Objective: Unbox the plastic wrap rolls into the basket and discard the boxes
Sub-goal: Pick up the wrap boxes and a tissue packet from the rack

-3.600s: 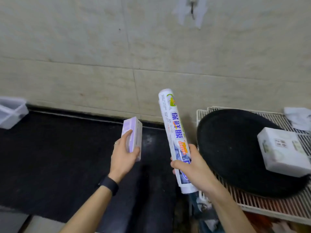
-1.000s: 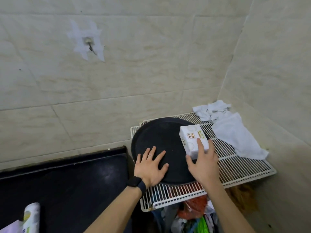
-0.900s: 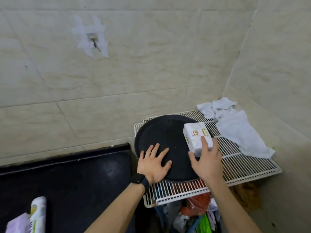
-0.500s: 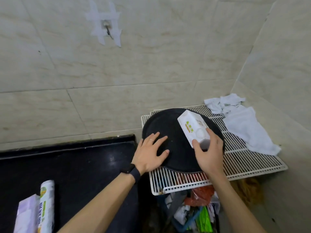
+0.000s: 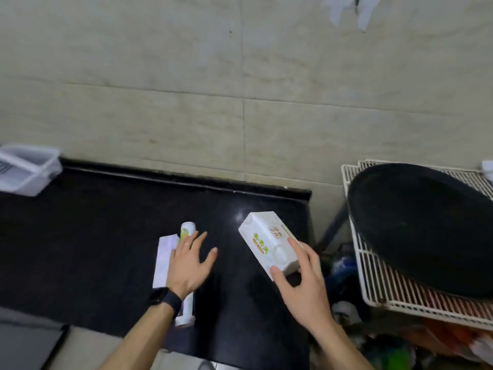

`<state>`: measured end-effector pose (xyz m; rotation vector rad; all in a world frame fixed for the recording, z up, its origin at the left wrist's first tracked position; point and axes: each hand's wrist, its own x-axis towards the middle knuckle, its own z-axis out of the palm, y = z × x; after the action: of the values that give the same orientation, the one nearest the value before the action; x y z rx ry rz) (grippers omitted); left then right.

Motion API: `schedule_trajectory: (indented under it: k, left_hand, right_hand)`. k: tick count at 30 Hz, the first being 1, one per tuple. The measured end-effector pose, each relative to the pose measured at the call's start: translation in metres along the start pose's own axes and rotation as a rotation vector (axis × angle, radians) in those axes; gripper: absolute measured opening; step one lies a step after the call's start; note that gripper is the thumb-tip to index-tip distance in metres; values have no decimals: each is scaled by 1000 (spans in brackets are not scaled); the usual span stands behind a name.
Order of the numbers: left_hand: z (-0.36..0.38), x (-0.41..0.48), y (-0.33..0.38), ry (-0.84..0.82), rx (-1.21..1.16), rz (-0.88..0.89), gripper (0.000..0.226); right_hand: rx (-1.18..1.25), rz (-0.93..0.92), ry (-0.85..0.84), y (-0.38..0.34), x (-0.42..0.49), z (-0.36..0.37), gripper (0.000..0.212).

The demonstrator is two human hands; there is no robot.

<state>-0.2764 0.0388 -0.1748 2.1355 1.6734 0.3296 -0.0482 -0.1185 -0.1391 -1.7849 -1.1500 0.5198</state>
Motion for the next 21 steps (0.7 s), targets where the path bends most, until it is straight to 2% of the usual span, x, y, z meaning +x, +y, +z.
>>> schedule_trajectory:
  k: [4,7,15,21]
  left_hand:
    - [-1,-24,-73,-25,60,-124,59]
    - [-1,-34,-110,-62,78,-173,63]
    - [20,-22,-157,-288,165,-91,64]
    - [34,-26,-172,-287,94,-14,61]
  right_hand:
    - [-106,69,-240,18,-14,77,71]
    - [-202,95,-333,26,-17,121,71]
    - [-437,107,-268,24,-11,199,79]
    - [-554,148,-279,33,-22,225,92]
